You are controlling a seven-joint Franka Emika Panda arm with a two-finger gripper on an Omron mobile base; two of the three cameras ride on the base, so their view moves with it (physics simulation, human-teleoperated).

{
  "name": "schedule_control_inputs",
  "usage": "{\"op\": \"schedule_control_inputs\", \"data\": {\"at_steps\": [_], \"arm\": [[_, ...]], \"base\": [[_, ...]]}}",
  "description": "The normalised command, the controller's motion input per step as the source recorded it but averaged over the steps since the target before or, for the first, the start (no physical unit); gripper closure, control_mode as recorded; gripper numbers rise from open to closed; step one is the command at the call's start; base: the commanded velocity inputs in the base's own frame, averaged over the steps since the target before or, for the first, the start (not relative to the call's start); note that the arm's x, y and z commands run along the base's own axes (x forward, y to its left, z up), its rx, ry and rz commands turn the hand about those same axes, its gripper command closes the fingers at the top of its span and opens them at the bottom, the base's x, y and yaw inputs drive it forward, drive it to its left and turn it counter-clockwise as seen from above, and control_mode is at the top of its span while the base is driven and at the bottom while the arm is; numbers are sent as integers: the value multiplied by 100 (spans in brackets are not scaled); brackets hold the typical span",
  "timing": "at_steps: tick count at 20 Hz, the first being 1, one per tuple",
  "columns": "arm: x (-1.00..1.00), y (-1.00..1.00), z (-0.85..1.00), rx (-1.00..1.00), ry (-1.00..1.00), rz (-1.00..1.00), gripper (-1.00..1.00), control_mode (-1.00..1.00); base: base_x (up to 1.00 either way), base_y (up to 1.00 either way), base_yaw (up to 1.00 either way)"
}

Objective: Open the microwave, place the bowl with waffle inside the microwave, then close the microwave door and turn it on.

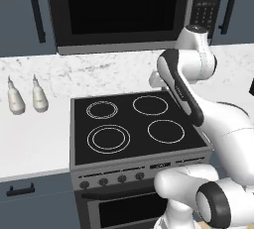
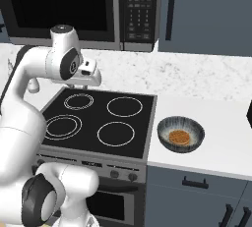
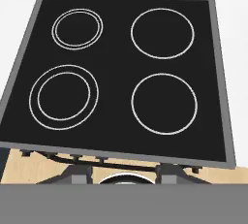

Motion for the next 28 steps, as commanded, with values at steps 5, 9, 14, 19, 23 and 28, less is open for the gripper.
{"op": "schedule_control_inputs", "data": {"at_steps": [5, 9, 14, 19, 23, 28], "arm": [[-19, 1, 0, -1, -7, -2, -100, -100], [-56, 0, 10, 0, -31, -6, -100, -100], [-56, 0, 55, -1, -47, -6, -100, -100], [-18, 0, 67, -6, -52, -2, -100, -100], [0, -3, 72, -1, -26, -1, -100, -100], [18, -28, 77, 0, -17, -1, -100, -100]], "base": [[0, 0, 0], [0, 0, 0], [0, 0, 0], [0, 0, 0], [0, 0, 0], [0, 0, 0]]}}
